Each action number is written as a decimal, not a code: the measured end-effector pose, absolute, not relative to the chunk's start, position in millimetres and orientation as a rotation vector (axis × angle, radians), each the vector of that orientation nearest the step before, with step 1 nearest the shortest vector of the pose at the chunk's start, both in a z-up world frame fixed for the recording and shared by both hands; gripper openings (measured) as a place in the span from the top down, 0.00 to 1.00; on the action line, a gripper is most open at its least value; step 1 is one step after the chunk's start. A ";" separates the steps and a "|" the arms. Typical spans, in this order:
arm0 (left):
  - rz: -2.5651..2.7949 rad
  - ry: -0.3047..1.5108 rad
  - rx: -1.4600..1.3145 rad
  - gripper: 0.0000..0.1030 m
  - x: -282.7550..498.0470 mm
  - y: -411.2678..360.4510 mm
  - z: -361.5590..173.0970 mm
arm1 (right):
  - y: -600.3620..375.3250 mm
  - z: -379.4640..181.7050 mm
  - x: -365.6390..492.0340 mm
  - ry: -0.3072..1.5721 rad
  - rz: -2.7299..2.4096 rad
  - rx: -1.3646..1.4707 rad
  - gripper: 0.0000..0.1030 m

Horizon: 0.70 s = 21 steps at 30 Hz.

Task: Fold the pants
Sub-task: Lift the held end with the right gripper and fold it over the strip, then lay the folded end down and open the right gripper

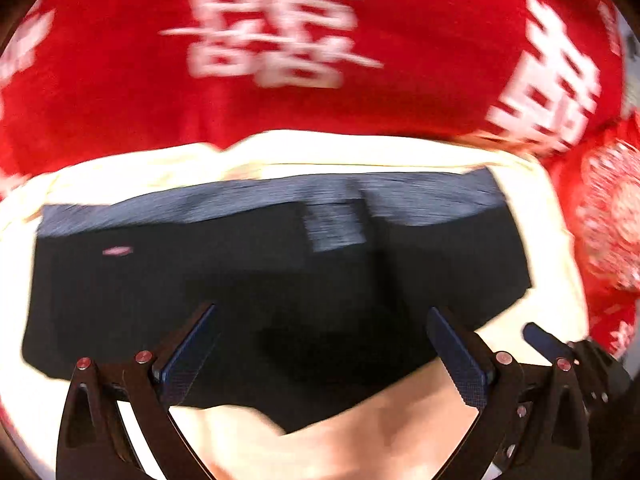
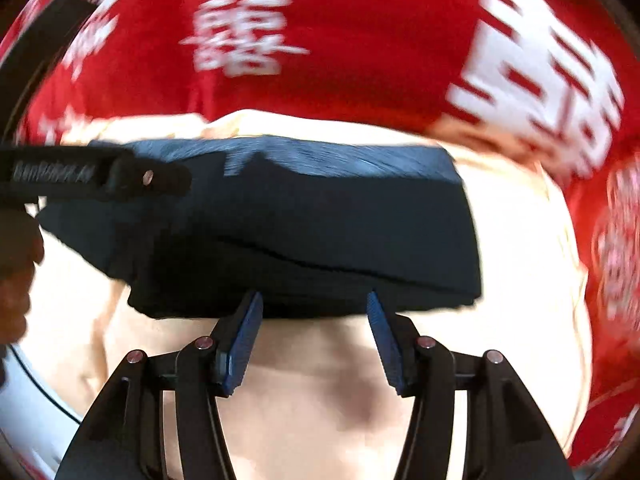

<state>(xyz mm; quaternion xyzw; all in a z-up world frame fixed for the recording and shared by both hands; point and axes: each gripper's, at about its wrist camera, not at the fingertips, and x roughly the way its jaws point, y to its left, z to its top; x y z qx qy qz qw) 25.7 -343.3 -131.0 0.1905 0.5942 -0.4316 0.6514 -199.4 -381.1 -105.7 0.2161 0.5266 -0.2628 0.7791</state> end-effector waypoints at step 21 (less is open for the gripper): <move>-1.032 1.517 0.494 0.87 1.7 -371.9 -175.1 | -416.8 -134.5 -256.9 1.100 -0.516 0.856 0.63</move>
